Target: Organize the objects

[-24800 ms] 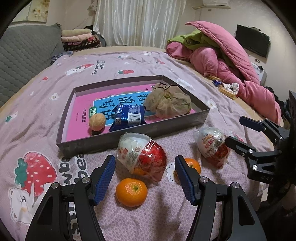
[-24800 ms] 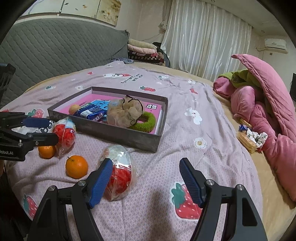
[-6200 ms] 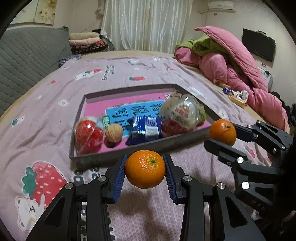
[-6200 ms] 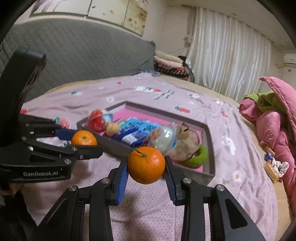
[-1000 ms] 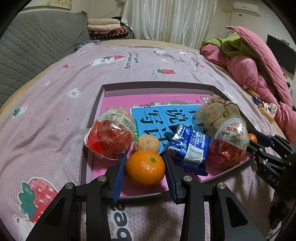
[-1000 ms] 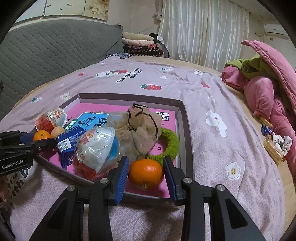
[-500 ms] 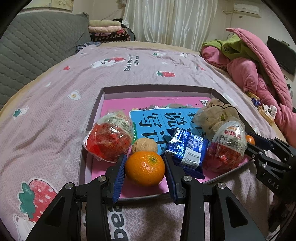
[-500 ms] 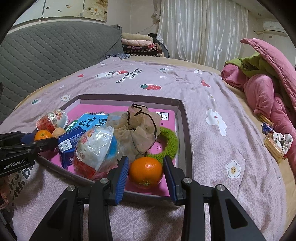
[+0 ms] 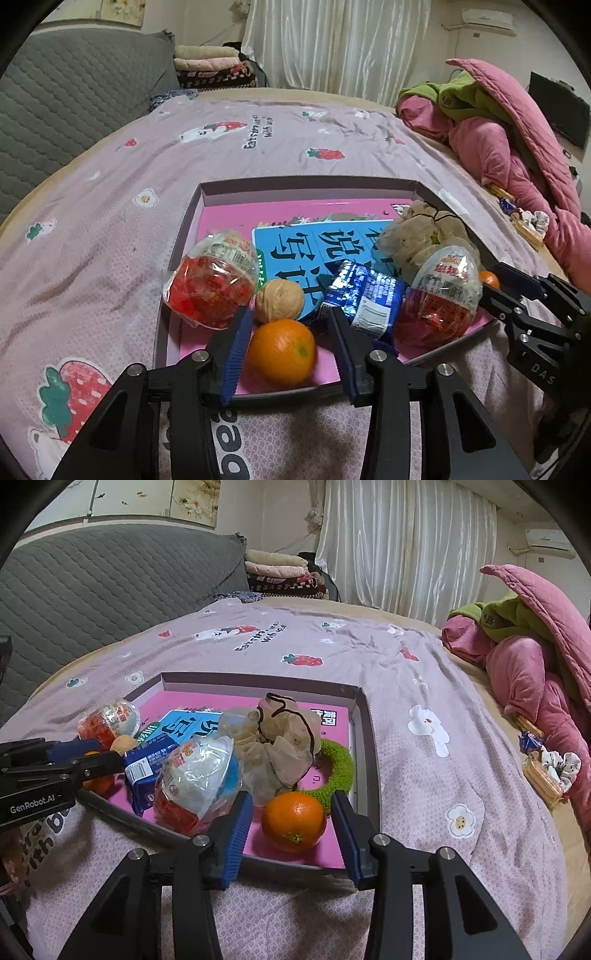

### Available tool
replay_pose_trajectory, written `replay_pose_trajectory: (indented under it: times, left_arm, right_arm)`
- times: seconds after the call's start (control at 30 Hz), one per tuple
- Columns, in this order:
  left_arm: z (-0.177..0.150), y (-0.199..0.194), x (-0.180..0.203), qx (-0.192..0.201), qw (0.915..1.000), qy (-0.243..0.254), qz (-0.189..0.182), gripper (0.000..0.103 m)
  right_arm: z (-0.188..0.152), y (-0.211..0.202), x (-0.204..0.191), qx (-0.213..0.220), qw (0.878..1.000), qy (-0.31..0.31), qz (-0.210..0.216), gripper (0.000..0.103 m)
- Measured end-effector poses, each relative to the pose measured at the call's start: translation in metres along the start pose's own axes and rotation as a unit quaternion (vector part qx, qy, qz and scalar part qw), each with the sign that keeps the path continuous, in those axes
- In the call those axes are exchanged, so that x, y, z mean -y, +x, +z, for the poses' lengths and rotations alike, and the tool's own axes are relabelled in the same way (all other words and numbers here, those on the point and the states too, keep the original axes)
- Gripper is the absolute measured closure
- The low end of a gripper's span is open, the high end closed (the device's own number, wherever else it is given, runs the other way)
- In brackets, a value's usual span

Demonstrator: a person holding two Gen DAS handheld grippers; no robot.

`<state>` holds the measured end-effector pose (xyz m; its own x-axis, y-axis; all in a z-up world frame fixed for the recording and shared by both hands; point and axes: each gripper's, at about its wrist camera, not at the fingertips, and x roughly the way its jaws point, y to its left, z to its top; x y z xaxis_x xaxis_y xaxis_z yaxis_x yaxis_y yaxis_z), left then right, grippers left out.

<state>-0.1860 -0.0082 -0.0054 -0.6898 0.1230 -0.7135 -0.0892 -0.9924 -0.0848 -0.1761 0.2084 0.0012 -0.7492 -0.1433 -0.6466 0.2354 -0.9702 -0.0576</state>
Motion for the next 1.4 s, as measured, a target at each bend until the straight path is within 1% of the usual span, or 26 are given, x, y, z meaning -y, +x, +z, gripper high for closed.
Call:
replay_pose_trajectory:
  times: [0.2,0.27,0.3,0.37,0.5,0.6,0.73,0.87,1.03,1.1,1.23,1.3,1.4]
  left_arm:
    - [0.001,-0.003,0.001,0.004,1.0000,0.000,0.000,0.056]
    - [0.001,-0.007,0.000,0.008,1.0000,0.000,-0.001,0.050]
    - [0.002,-0.009,0.000,0.012,0.9999,0.000,-0.002,0.049]
    - [0.002,-0.012,-0.003,0.015,0.9999,-0.001,-0.001,0.047]
    - [0.003,-0.019,-0.011,0.023,0.9997,-0.007,-0.004,0.044]
    - [0.004,-0.025,-0.015,0.030,0.9995,-0.014,-0.004,0.039]
    - [0.003,-0.035,-0.014,0.045,0.9989,-0.016,-0.002,0.035]
    - [0.003,-0.045,-0.009,0.067,0.9976,-0.007,0.015,0.029]
    - [0.001,-0.058,-0.003,0.084,0.9962,0.002,0.021,0.027]
    - [-0.001,-0.062,0.001,0.090,0.9958,0.003,0.021,0.026]
    - [-0.003,-0.072,0.007,0.103,0.9944,0.006,0.022,0.025]
    - [-0.003,-0.076,0.009,0.110,0.9937,0.008,0.020,0.024]
    - [-0.003,-0.085,0.011,0.127,0.9916,0.007,0.025,0.023]
  right_arm:
    - [0.001,-0.004,-0.002,0.007,1.000,-0.005,-0.003,0.058]
    - [0.001,-0.006,-0.003,0.013,1.000,-0.007,-0.003,0.056]
    - [0.001,-0.008,-0.004,0.015,1.000,-0.009,-0.003,0.053]
    - [0.002,-0.010,-0.005,0.020,1.000,-0.011,-0.003,0.050]
    - [0.002,-0.015,-0.007,0.025,1.000,-0.016,-0.005,0.049]
    - [0.002,-0.019,-0.008,0.030,0.999,-0.016,-0.005,0.045]
    - [0.003,-0.028,-0.012,0.049,0.999,-0.021,-0.007,0.044]
    - [0.005,-0.037,-0.016,0.068,0.998,-0.017,-0.007,0.039]
    - [0.009,-0.051,-0.021,0.095,0.995,-0.015,-0.007,0.037]
    - [0.010,-0.057,-0.024,0.109,0.994,-0.013,-0.009,0.030]
    - [0.011,-0.071,-0.027,0.136,0.991,-0.012,-0.007,0.027]
    - [0.011,-0.076,-0.029,0.144,0.989,-0.013,-0.009,0.023]
    - [0.011,-0.083,-0.032,0.158,0.987,-0.017,-0.007,0.022]
